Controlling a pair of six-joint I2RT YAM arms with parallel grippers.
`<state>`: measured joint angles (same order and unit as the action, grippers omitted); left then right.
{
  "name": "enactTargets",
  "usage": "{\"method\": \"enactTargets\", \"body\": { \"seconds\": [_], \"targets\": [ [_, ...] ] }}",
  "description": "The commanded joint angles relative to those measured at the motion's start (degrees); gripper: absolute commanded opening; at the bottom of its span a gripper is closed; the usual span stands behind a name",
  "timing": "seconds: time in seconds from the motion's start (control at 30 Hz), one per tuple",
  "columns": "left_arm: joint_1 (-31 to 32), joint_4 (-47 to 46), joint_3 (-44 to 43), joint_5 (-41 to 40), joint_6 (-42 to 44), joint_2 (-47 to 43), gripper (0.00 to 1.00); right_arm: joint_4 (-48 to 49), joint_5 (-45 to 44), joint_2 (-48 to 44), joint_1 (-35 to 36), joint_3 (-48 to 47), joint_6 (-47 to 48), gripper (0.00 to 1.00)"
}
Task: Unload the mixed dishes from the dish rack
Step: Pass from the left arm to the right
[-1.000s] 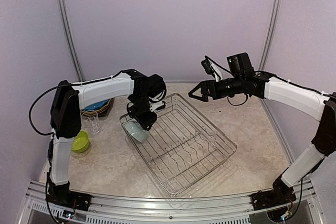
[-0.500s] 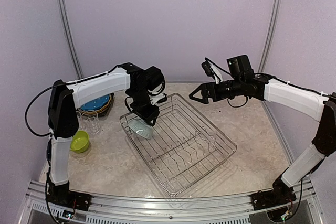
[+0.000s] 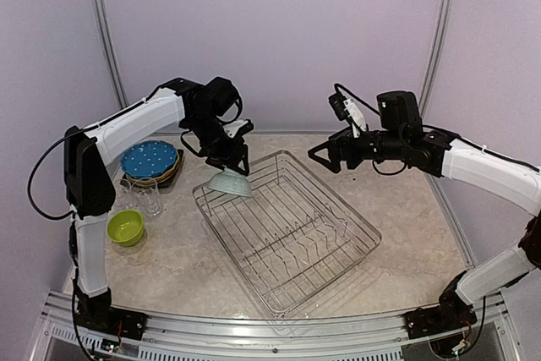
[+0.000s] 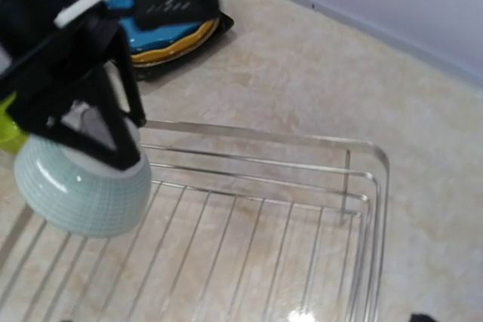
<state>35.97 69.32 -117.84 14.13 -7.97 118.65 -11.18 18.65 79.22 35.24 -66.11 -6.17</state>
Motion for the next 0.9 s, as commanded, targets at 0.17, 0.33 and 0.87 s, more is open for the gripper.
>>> {"method": "enactTargets", "body": {
  "seconds": [0.17, 0.33, 0.87],
  "targets": [
    [-3.62, -2.26, -3.65, 12.65, -7.59, -3.15, 0.22, 7.6, -16.02, -1.88, 10.58, 4.17, 13.71, 0.93],
    [-4.41, -3.2, -3.65, 16.87, -10.22, -3.25, 0.22, 12.34, -23.77, -0.45, 15.0, 6.14, 19.36, 0.91],
    [-4.77, -6.93, -3.49, 24.74, -17.08, -3.54, 0.22, 22.86, -33.34, 6.92, 23.78, 6.66, 31.94, 0.85]
  ]
}}
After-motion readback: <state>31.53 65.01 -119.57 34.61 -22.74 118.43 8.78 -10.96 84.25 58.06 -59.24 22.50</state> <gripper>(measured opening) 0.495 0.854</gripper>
